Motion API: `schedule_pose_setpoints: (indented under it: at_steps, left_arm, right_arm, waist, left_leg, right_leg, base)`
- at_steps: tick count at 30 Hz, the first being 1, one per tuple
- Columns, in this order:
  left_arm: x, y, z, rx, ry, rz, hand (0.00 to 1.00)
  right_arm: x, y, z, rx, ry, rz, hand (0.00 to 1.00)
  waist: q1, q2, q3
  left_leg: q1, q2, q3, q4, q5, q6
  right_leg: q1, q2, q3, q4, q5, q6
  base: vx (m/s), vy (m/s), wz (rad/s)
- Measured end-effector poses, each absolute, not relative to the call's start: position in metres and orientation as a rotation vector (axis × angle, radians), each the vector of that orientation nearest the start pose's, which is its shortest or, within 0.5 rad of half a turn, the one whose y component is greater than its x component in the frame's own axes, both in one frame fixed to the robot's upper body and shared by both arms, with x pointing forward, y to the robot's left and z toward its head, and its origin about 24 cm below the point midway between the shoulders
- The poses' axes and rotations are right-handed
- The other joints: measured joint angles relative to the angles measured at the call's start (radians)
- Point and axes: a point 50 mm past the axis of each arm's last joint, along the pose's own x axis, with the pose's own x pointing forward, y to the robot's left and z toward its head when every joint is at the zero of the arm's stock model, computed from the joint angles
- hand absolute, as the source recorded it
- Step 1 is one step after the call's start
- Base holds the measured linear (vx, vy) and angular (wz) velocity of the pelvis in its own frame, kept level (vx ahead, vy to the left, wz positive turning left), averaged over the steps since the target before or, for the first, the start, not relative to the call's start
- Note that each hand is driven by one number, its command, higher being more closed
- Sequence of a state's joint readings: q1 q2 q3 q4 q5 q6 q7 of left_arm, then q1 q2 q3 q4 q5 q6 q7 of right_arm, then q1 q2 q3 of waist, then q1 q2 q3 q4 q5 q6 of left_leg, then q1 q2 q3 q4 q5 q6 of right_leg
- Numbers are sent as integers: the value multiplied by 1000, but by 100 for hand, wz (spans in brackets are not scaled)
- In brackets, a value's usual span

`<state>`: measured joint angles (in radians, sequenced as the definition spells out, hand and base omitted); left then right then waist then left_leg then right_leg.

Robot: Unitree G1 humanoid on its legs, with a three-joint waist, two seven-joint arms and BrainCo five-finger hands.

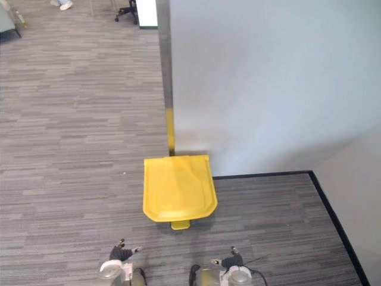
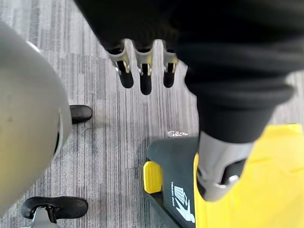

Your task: Gather rubbish on tea table into small bin, then transfer packed bag to large trash can.

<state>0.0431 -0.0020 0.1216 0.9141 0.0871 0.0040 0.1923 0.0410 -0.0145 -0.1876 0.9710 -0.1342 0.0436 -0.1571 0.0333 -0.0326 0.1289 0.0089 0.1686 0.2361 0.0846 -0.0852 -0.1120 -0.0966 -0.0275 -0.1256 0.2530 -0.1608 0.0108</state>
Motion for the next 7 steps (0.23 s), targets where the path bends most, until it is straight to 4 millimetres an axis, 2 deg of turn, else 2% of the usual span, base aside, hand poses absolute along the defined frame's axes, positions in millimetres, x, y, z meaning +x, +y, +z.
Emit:
schedule_pose_setpoints:
  at_steps: [7]
  left_arm:
    - [125,187,-150,141,1010,269,0]
  right_arm:
    - [113,-188,-157,-93,1085,-285,0]
  waist:
    - [-1,0,-6]
  left_leg:
    - [61,-56,4,-43,8,14]
  right_leg:
    - [102,-38,22,-147,76,41]
  base:
    - [6,140,-3]
